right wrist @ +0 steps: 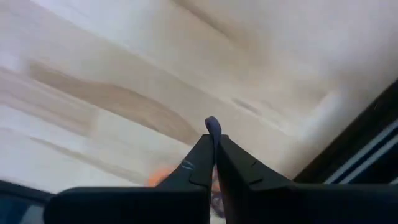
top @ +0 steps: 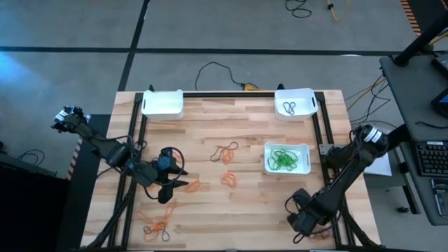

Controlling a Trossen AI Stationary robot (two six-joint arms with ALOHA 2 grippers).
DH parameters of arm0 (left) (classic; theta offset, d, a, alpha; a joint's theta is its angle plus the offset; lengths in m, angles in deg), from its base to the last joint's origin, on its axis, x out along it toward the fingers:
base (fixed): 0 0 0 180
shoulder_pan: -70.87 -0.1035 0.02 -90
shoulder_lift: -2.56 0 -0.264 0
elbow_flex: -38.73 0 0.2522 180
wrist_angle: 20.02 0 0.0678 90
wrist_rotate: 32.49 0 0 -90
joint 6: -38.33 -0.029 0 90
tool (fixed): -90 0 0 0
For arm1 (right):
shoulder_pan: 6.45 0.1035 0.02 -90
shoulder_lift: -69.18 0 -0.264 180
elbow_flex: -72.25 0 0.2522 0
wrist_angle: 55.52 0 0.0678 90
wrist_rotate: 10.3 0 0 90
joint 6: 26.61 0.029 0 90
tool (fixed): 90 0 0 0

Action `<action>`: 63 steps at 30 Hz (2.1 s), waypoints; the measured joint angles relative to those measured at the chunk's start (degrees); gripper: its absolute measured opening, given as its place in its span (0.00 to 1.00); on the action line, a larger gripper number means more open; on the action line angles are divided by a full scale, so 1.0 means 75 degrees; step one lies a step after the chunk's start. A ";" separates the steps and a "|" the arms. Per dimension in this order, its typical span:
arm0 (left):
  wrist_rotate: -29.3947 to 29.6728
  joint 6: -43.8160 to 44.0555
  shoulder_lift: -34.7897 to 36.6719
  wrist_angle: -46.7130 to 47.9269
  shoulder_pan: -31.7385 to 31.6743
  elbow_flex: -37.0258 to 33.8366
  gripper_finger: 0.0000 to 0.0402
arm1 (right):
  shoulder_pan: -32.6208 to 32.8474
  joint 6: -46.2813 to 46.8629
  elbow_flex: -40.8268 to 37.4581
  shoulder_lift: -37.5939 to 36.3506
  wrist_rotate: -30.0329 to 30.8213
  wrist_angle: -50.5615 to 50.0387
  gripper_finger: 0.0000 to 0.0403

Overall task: Sort rubber bands into baskets
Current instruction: Put the black rubber band into the top right white bin

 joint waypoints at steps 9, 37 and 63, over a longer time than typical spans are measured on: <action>0.0218 -0.0163 0.0003 -0.0026 0.0000 0.0000 0.40 | -0.1188 -0.2279 0.1501 -0.0349 0.2155 -0.0547 0.02; 0.0343 -0.0157 0.0061 0.0197 -0.0689 0.0236 0.40 | -1.0120 -1.0231 0.1880 -0.3420 0.4565 -0.1762 0.02; 0.0349 0.0470 0.0157 0.0650 -0.1250 0.0466 0.40 | -1.4321 -1.3292 0.0650 -0.1802 0.2929 0.2512 0.02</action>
